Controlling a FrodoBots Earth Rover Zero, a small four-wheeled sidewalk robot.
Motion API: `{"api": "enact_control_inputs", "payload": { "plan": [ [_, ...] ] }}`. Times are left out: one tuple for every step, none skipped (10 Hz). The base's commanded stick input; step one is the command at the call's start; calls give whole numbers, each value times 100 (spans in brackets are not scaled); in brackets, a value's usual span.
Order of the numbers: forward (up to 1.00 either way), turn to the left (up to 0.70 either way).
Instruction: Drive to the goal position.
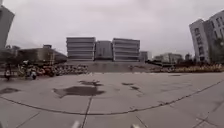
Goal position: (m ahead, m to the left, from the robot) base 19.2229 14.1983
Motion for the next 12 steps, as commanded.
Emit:
{"api": "enact_control_inputs", "payload": {
  "plan": [
    [70,-5],
    [70,-14],
    [70,-21],
    [70,-22],
    [70,-22],
    [70,-22],
    [70,-22],
    [70,-22],
    [70,-25],
    [70,-13],
    [70,-7],
    [70,-4]
  ]
}}
